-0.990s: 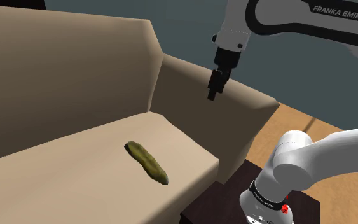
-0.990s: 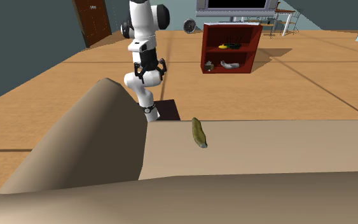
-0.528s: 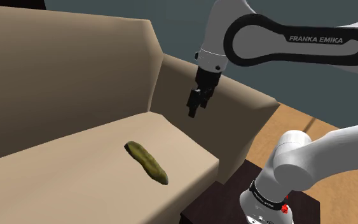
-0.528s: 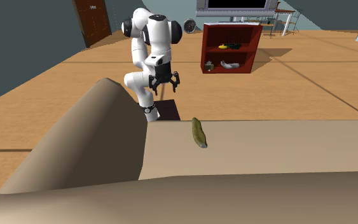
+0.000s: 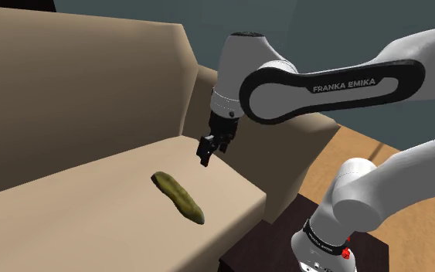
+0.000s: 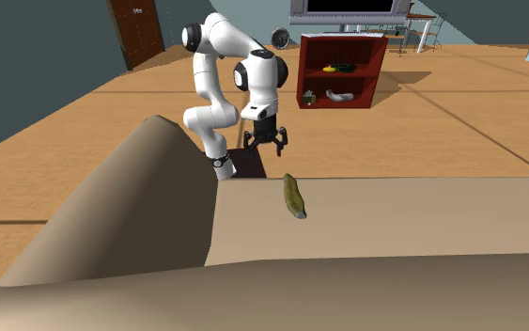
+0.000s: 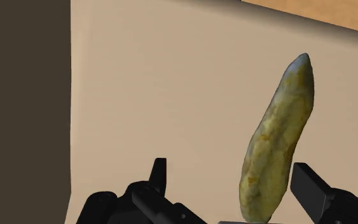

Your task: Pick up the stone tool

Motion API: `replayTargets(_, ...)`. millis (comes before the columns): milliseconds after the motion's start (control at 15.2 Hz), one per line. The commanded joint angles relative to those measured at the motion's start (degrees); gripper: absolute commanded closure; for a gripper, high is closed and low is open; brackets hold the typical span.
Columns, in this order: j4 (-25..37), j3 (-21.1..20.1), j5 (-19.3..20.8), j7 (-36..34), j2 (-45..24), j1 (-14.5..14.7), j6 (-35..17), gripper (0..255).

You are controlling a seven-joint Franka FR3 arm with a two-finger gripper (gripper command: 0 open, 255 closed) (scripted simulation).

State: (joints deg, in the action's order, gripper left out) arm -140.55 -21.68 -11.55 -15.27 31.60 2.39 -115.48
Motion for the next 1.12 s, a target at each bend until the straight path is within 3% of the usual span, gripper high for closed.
replayTargets(0, -0.4, -2.6, 0.2, -2.8, -3.1, -0.3, -4.4, 0)
replayTargets(330, 1.4, -9.5, 3.9, -11.3, -12.9, -2.3, -13.8, 0)
replayTargets(594, 4.3, -14.5, 10.7, -19.9, -21.6, -4.6, -19.6, 0)
replayTargets(1056, 1.9, -15.5, 14.4, -22.9, -25.7, -5.4, -25.3, 0)
